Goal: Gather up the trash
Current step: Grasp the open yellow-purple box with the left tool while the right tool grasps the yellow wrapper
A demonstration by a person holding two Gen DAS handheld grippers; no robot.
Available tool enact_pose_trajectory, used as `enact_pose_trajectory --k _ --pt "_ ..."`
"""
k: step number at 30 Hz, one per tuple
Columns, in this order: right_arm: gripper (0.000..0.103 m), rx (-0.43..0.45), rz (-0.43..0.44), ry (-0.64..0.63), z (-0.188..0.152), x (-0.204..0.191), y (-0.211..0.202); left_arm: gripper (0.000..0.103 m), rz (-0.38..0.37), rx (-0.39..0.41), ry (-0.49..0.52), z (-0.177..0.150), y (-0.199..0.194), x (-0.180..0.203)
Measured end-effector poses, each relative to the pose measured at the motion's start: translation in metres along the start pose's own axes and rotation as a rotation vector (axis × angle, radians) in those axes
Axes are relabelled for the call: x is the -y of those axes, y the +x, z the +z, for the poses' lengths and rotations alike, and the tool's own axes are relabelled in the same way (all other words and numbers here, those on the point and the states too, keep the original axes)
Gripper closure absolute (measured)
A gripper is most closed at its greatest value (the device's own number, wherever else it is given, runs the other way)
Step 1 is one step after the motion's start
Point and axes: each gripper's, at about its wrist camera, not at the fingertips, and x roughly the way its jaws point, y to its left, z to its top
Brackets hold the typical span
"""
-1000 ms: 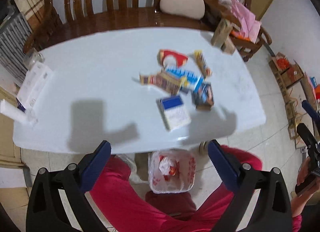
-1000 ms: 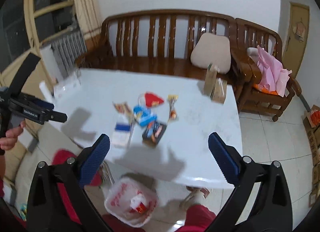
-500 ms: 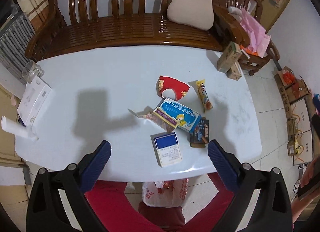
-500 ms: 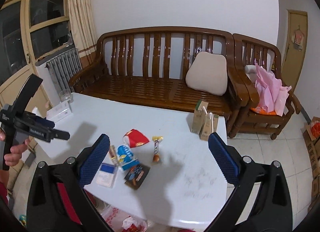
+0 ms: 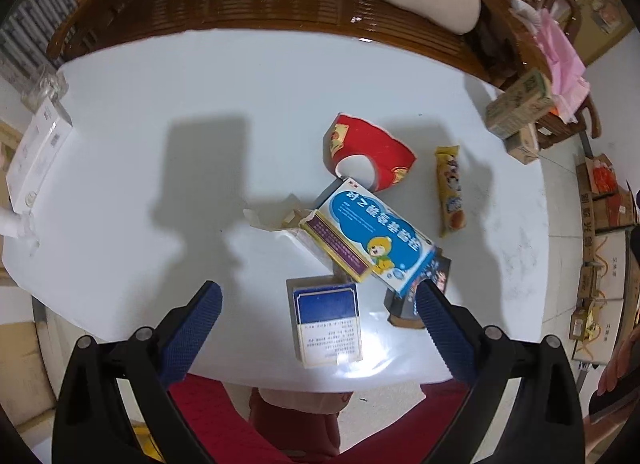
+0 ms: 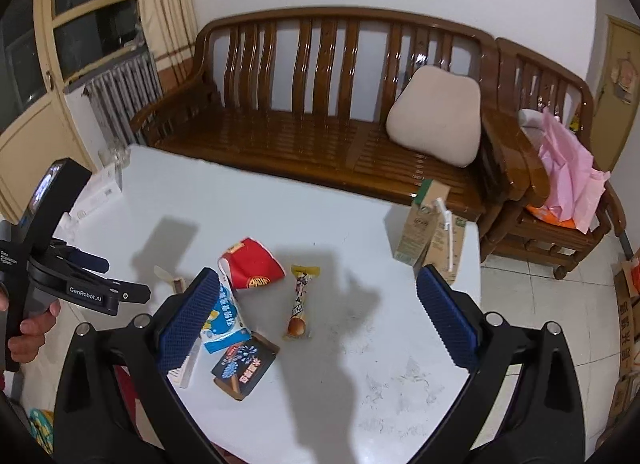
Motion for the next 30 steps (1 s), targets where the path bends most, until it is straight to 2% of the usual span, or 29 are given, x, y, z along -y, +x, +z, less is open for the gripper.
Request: enact_pose_trajectory --k 9,15,18,24,25,30 --pt "0.007 -0.135 0.015 -0.057 -0.013 -0.012 0.077 0.008 0.000 -0.059 -0.106 0.009 0.049 -0.007" --pt "0.007 -0.211 0.006 -0.092 -0.026 -0.018 0.127 0.008 -0.036 -0.069 -0.195 0.010 0.070 -0.016" --pt "0.007 -0.243 0.007 -0.096 -0.032 -0.019 0.150 0.008 -0.029 -0.059 -0.218 0.012 0.075 -0.020" --pt "0.009 -0.275 -0.004 -0.110 -0.040 -0.021 0.181 0.009 -0.032 -0.031 -0.259 0.011 0.078 -0.030" --pt "0.013 -0.278 -0.004 -0.110 -0.041 -0.021 0.184 0.010 -0.034 -0.028 -0.268 0.011 0.078 -0.031" --pt "0.016 -0.300 -0.001 -0.111 -0.043 -0.022 0.198 0.018 -0.053 -0.027 -0.313 0.009 0.082 -0.037"
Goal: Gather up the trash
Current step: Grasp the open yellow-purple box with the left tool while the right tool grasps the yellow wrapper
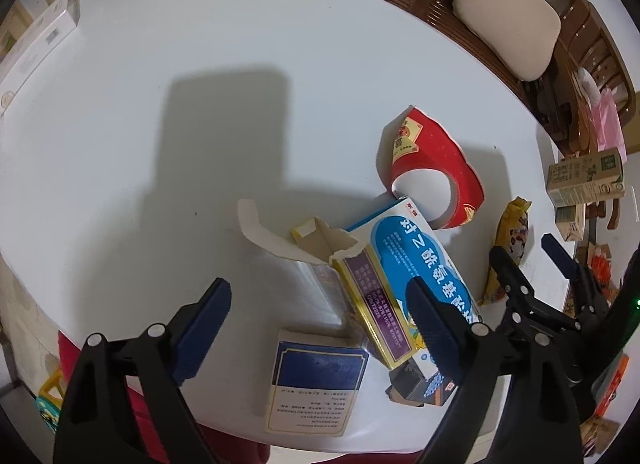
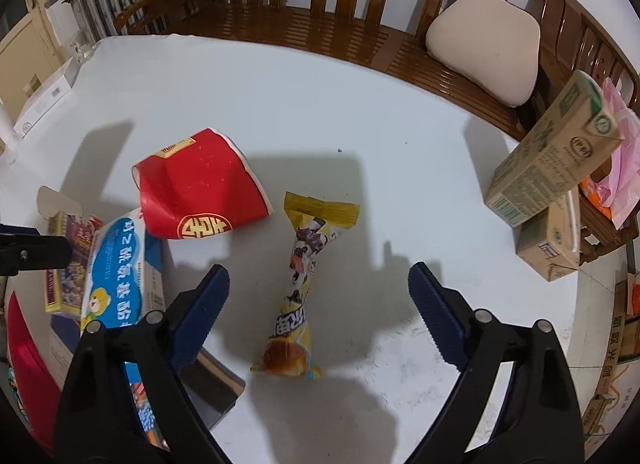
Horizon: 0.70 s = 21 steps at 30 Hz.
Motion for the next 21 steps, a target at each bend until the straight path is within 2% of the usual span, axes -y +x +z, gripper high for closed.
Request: enact_pose_trajectory --k 2,4,8,9,11,13,14,15,16,21 --pt "0.017 -0.007 0.001 0.000 0.001 -0.001 0.005 0.024 -0.012 -0.008 -0.017 -0.001 0.002 -0.001" --pt "0.029 -0.014 -0.003 -0.006 0.001 -0.002 0.010 0.032 -0.028 -0.022 -0.037 -0.002 0.006 -0.002" --pt "0.040 -0.037 0.003 -0.011 0.000 -0.004 0.019 0.047 -0.047 -0.021 -0.053 -0.004 0.010 -0.001" --pt "0.046 -0.038 0.007 -0.010 0.000 -0.004 0.020 0.056 -0.051 -0.017 -0.054 -0.005 0.010 -0.001" --pt "0.054 -0.032 0.023 -0.004 0.000 -0.003 0.020 0.061 -0.060 -0.011 -0.052 -0.006 0.010 -0.001" --pt "0.069 -0.030 0.041 0.004 0.000 -0.001 0.020 0.069 -0.067 -0.015 -0.042 -0.007 0.010 -0.001" --pt "0.074 -0.028 0.043 0.005 0.000 -0.001 0.020 0.070 -0.065 -0.018 -0.042 -0.007 0.011 -0.002" --pt "0.085 -0.027 0.039 0.003 0.000 -0.002 0.019 0.071 -0.069 -0.019 -0.042 -0.008 0.011 -0.004" --pt "0.090 -0.027 0.045 0.001 0.001 -0.002 0.019 0.071 -0.073 -0.016 -0.042 -0.008 0.010 -0.005" --pt "0.092 -0.034 0.040 -0.004 0.000 -0.007 0.017 0.071 -0.102 -0.004 -0.039 -0.008 0.005 -0.015"
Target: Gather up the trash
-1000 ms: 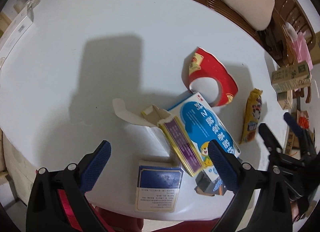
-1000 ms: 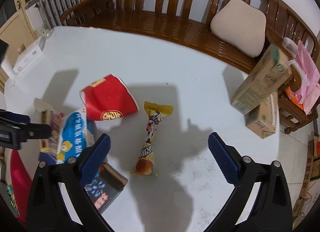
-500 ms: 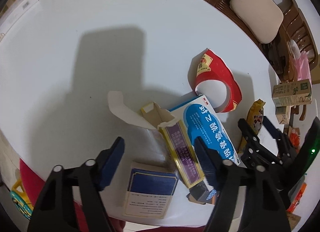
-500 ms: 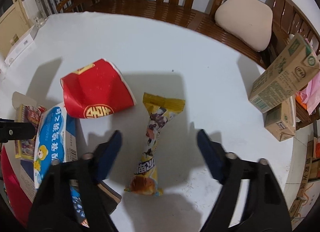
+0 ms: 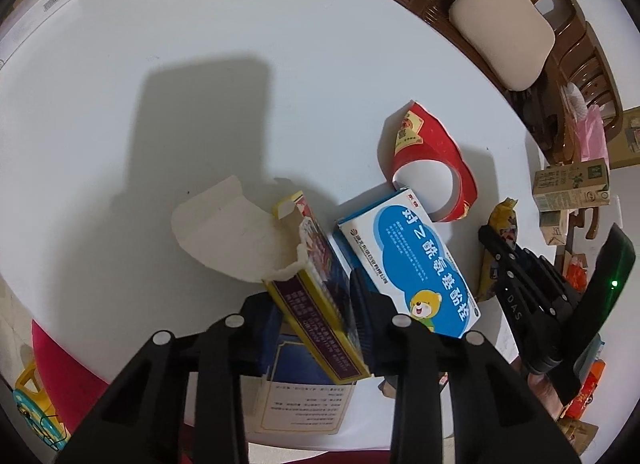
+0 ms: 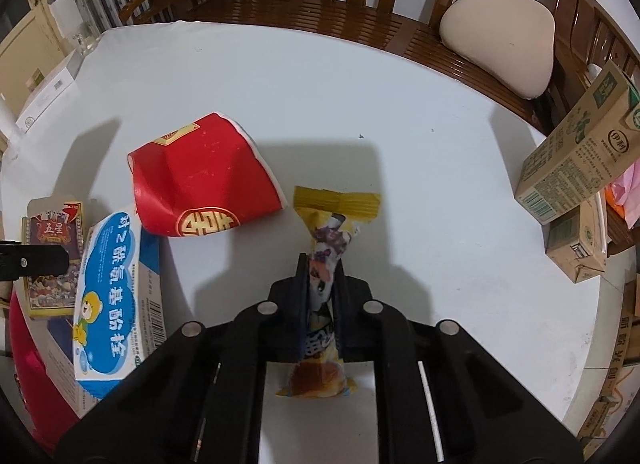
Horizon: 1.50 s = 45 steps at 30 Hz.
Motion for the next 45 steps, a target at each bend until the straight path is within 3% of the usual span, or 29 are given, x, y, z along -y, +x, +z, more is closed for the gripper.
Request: enact_pose_trajectory --k 11,18,25,35,45 --pt "0.093 0.016 -0.043 0.037 -0.007 0.004 -0.019 0.084 -0.051 0.050 0.036 0.006 -0.011 -0.005" --pt "0.093 0.036 -0.058 0.063 -0.012 0.009 -0.034 0.084 -0.056 0.118 0.113 0.004 -0.026 0.003" --pt "0.093 0.096 -0.063 0.071 -0.019 0.001 -0.075 0.084 -0.048 0.214 0.215 -0.004 -0.053 0.008" --pt "0.093 0.231 -0.074 0.031 -0.043 -0.049 -0.171 0.084 -0.028 0.364 0.372 -0.047 -0.114 0.010" --pt "0.093 0.340 -0.066 -0.031 -0.093 -0.120 -0.252 0.084 -0.037 0.454 0.542 -0.122 -0.162 0.000"
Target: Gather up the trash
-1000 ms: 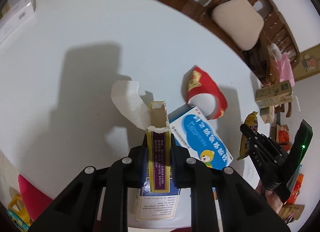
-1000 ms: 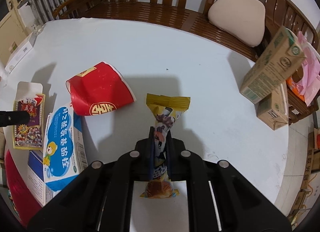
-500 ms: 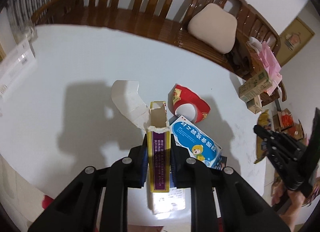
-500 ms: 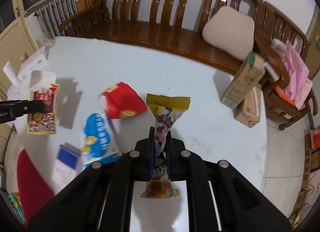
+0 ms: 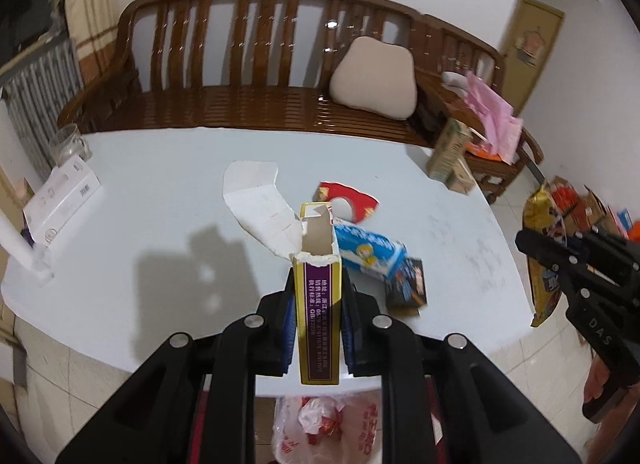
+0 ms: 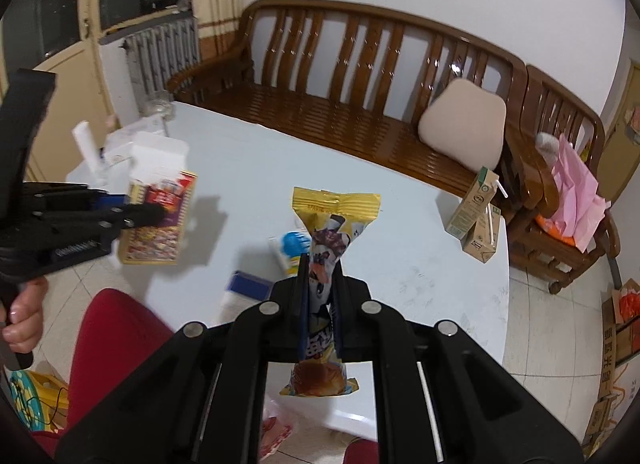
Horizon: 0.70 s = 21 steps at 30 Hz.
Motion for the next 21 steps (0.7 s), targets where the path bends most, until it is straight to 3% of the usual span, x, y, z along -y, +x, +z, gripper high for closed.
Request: enact_pose_trajectory --k 10,21 --pt "0.093 0.018 0.035 -0.057 -0.050 -0.064 -0.045 0.084 -0.010 -0.018 0.099 -0.069 -0.023 0.014" --pt "0.093 -0.047 0.069 -0.047 -0.110 -0.098 -0.032 0.084 -0.050 -0.152 0.123 -0.140 0.011 0.018"
